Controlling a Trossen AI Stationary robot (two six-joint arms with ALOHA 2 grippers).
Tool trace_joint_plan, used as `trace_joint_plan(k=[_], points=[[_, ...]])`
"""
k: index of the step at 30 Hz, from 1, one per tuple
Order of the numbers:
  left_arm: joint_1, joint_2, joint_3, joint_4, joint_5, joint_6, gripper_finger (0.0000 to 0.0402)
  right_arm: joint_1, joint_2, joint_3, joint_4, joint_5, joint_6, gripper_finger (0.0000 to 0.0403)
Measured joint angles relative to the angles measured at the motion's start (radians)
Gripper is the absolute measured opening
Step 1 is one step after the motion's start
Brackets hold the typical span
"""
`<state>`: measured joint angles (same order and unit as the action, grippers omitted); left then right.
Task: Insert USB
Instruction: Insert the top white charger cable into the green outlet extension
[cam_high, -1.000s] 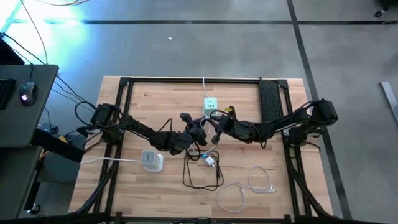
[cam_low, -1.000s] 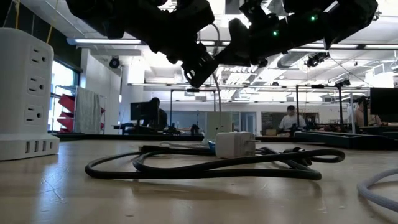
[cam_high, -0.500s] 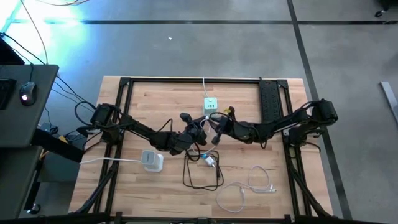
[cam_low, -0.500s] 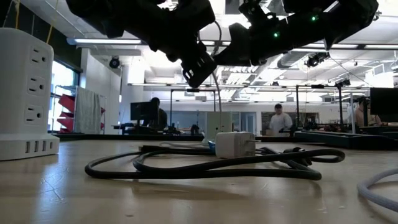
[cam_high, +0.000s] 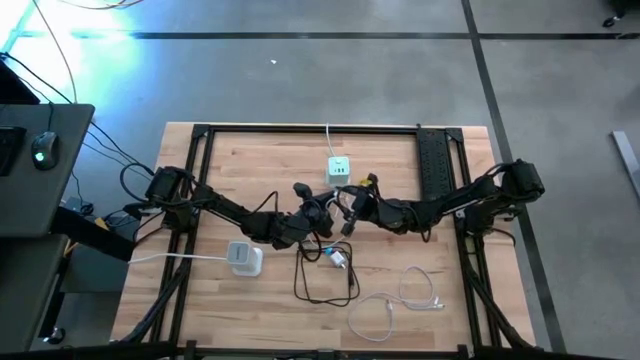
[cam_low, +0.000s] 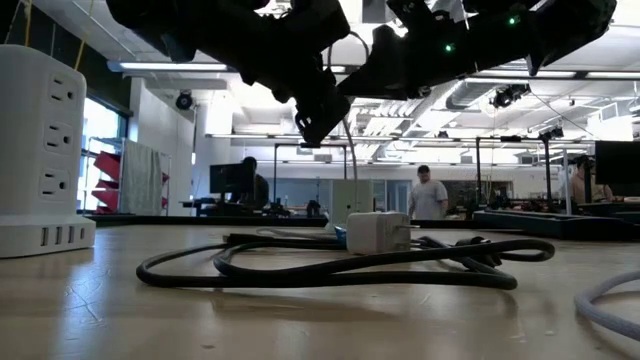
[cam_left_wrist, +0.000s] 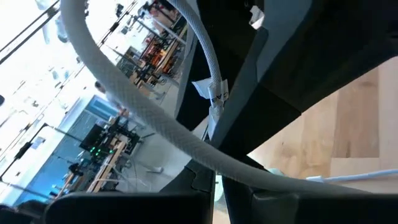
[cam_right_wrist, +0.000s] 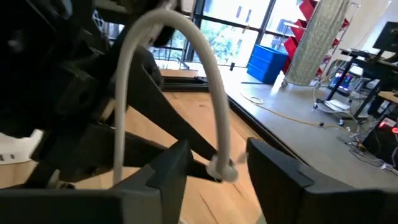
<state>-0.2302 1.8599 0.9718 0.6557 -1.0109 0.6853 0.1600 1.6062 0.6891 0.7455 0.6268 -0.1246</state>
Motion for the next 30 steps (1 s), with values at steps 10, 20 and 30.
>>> trace_joint_plan(k=[10, 20, 30], points=[[0.001, 0.002, 0.000, -0.007, -0.024, 0.000, 0.0000, -0.004, 0.000, 0.003, -0.049, 0.008, 0.065, 0.0041], [0.000, 0.002, 0.000, -0.004, -0.049, 0.003, 0.0000, -0.005, -0.004, 0.003, -0.072, 0.054, 0.065, 0.0004], [-0.022, 0.000, 0.002, -0.021, -0.156, 0.110, 0.0034, -0.085, -0.200, 0.000, -0.336, -0.134, 0.014, 0.0001]])
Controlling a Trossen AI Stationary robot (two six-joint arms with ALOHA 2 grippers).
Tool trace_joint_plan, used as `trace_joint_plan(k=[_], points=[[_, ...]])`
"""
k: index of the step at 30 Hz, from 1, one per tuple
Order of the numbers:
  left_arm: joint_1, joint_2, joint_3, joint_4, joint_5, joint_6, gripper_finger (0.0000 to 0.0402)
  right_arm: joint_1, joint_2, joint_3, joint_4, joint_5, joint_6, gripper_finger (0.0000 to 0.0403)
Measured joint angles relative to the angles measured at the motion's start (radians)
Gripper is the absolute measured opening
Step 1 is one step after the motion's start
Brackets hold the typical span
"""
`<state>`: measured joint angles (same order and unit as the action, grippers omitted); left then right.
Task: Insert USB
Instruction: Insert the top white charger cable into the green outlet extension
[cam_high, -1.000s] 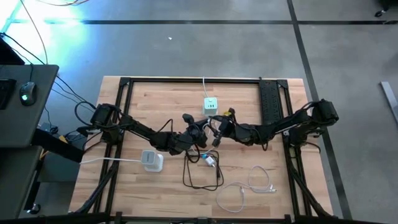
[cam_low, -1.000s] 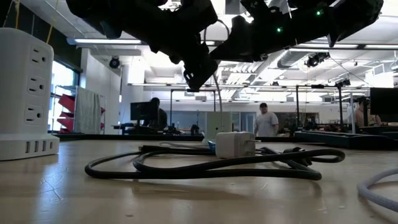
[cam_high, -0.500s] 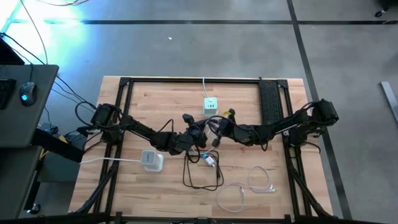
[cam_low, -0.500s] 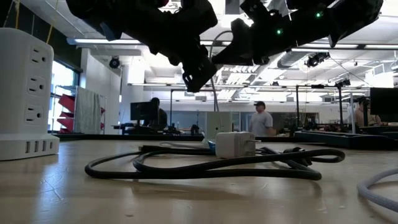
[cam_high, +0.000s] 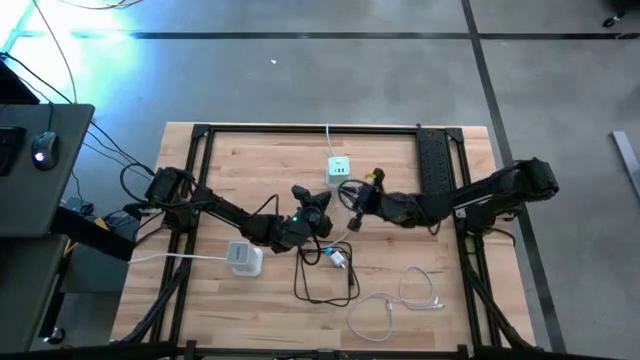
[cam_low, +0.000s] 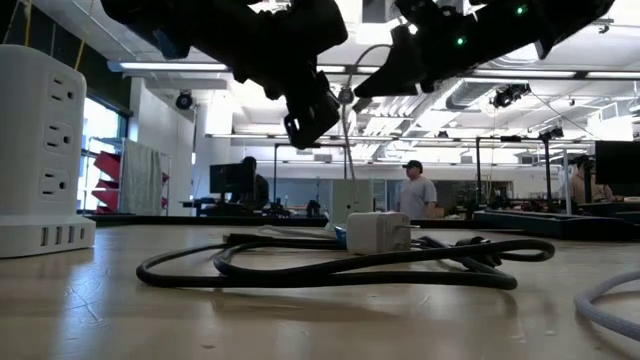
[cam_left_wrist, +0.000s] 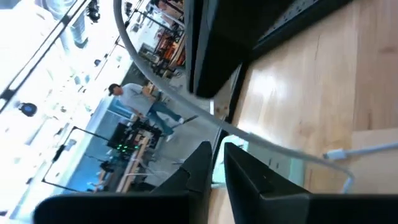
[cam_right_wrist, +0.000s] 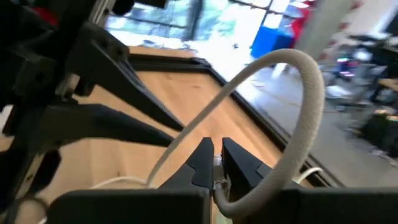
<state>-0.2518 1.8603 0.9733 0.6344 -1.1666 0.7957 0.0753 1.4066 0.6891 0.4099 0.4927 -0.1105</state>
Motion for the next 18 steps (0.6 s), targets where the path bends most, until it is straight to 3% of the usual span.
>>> trace_joint_plan(k=[9, 13, 18], points=[[-0.027, -0.024, 0.000, -0.015, -0.216, 0.042, 0.0062, -0.229, -0.106, 0.008, -0.166, -0.472, -0.133, 0.0002], [-0.042, -0.058, 0.000, -0.062, -0.201, -0.040, 0.0062, -0.294, -0.086, 0.081, -0.291, -0.574, -0.240, 0.0002], [-0.040, -0.112, -0.004, -0.242, -0.160, -0.235, 0.0062, -0.340, -0.026, 0.225, -0.535, -0.633, -0.500, 0.0001]])
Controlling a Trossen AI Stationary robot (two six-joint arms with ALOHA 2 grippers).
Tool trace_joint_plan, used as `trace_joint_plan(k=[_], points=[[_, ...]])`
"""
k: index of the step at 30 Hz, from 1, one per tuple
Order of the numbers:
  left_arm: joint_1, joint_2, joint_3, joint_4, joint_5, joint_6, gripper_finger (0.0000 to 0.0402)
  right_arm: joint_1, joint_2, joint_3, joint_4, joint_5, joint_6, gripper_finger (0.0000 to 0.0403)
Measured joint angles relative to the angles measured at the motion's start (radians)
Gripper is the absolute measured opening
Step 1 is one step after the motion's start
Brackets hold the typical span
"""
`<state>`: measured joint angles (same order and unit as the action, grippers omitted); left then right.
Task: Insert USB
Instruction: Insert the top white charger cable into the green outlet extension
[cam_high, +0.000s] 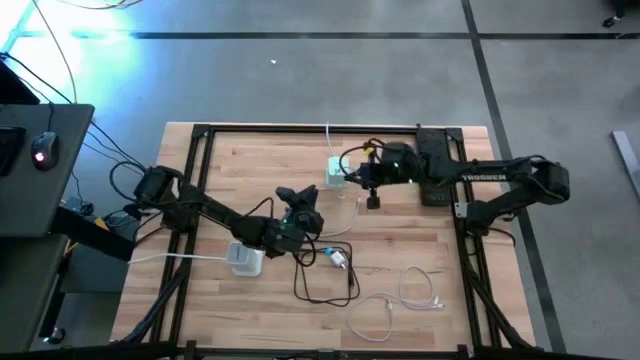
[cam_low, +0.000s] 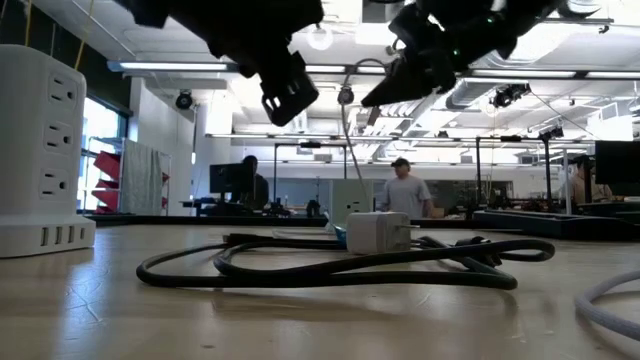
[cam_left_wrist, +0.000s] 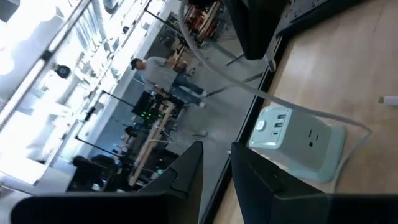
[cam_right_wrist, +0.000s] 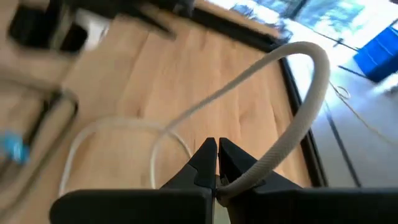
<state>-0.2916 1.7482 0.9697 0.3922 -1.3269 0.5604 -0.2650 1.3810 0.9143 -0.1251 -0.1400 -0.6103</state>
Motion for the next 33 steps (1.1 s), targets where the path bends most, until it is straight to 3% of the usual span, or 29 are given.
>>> trace_joint_plan(k=[2, 5, 8, 10, 12, 16, 19, 25, 33], points=[[0.018, -0.029, -0.012, -0.101, 0.090, -0.132, 0.0062, -0.001, 0.029, 0.058, -0.105, -0.010, -0.067, 0.0001], [0.060, -0.070, -0.048, -0.215, 0.257, -0.317, 0.0062, 0.014, 0.038, 0.093, -0.146, -0.140, -0.135, 0.0001], [0.111, -0.094, -0.100, -0.226, 0.402, -0.413, 0.0062, 0.052, 0.031, 0.089, -0.132, -0.292, -0.229, 0.0001], [0.144, -0.097, -0.139, -0.173, 0.523, -0.434, 0.0062, 0.097, 0.031, 0.086, -0.132, -0.334, -0.273, 0.0001], [0.171, -0.096, -0.178, -0.085, 0.694, -0.419, 0.0062, 0.147, 0.034, 0.086, -0.117, -0.322, -0.293, 0.0000], [0.217, -0.096, -0.245, 0.158, 1.161, -0.399, 0.0062, 0.253, 0.036, 0.086, -0.062, -0.232, -0.328, 0.0000], [0.248, -0.096, -0.267, 0.304, 1.379, -0.454, 0.0062, 0.325, 0.036, 0.086, -0.027, -0.176, -0.374, 0.0000], [0.271, -0.093, -0.268, 0.407, 1.610, -0.529, 0.0062, 0.418, 0.071, 0.086, -0.001, -0.068, -0.506, 0.0000], [0.272, -0.085, -0.268, 0.428, 1.695, -0.576, 0.0062, 0.469, 0.134, 0.085, 0.027, 0.036, -0.599, 0.0000]])
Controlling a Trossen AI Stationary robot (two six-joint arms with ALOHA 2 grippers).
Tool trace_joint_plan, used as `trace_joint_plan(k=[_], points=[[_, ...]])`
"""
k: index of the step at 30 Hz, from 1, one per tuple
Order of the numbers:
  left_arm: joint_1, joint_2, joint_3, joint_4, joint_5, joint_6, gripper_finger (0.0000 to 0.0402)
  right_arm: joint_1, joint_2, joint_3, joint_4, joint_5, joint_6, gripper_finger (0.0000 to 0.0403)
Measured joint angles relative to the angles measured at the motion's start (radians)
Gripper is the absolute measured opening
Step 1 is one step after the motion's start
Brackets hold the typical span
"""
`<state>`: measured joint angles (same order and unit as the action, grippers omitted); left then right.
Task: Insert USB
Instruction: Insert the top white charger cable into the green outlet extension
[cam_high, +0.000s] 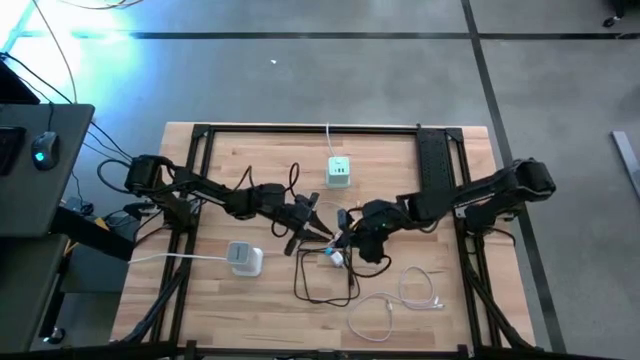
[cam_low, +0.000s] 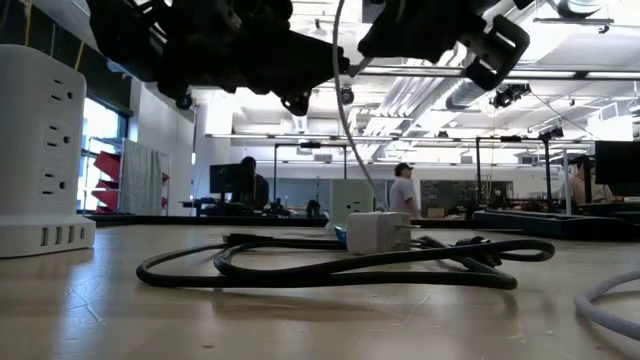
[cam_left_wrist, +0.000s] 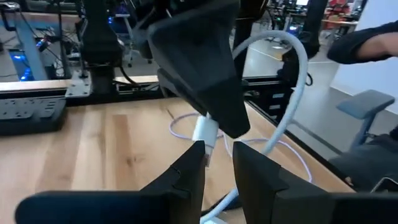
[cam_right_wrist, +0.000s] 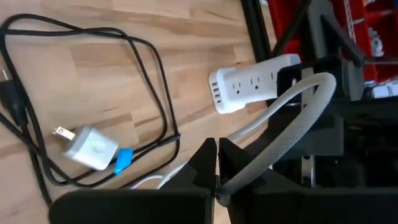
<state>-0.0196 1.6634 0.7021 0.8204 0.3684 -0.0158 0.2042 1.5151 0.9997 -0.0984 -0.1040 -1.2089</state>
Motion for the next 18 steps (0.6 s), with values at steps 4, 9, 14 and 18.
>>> trace_joint_plan(k=[4, 9, 14, 18], points=[[0.004, 0.000, 0.000, -0.010, -0.012, -0.016, 0.0063, 0.018, 0.009, 0.000, 0.008, 0.007, -0.028, 0.0000], [0.019, 0.010, 0.000, -0.020, -0.013, -0.052, 0.0078, 0.034, 0.008, 0.000, 0.009, 0.022, -0.064, 0.0000], [0.027, 0.053, 0.023, -0.013, 0.028, -0.080, 0.0114, 0.034, 0.020, 0.000, 0.006, 0.026, -0.075, 0.0000], [0.026, 0.085, 0.057, -0.014, 0.102, -0.080, 0.0140, 0.034, 0.025, 0.000, 0.006, 0.032, -0.075, 0.0000]])
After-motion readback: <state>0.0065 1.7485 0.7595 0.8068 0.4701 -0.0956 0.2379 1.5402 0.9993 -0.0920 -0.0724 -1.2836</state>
